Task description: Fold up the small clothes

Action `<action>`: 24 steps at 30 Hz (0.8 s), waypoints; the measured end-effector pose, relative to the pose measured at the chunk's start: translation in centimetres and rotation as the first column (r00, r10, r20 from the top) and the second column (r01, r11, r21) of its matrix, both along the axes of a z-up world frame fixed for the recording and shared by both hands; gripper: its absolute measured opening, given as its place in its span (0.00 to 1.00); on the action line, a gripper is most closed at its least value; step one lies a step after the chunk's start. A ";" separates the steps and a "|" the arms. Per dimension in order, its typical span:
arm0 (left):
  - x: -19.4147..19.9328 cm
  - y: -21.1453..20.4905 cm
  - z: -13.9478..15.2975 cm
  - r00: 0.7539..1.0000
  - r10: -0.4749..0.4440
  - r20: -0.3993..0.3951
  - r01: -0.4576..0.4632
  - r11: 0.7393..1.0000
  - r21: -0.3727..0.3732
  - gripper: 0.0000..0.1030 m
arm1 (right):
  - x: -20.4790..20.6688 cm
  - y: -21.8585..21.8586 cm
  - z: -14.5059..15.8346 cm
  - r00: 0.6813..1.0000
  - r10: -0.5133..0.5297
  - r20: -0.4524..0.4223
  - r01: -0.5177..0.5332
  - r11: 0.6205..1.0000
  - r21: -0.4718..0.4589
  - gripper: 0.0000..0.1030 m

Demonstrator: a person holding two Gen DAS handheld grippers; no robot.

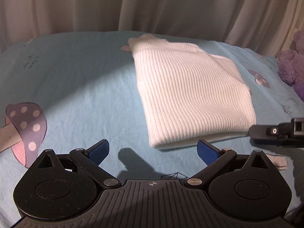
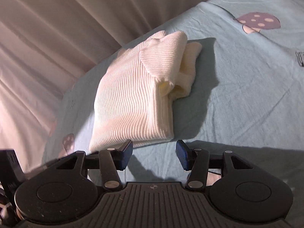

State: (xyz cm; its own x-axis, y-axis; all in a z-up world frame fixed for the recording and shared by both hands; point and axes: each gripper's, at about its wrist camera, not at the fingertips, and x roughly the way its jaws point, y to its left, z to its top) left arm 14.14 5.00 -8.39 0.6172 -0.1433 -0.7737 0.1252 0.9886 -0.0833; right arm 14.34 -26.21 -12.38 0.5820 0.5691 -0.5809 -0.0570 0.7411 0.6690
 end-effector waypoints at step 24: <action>-0.3 5.0 4.7 0.952 0.301 0.051 -0.298 0.953 -0.058 0.95 | -0.6 0.5 3.8 0.982 -0.040 0.185 0.101 0.938 -0.333 0.19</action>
State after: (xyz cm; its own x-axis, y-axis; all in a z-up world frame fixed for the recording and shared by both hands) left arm 13.79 9.95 -3.70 0.6814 0.0181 -0.7317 -0.1700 0.9763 -0.1342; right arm 13.72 -25.73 -8.62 0.7217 0.3096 -0.6191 -0.0882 0.9282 0.3614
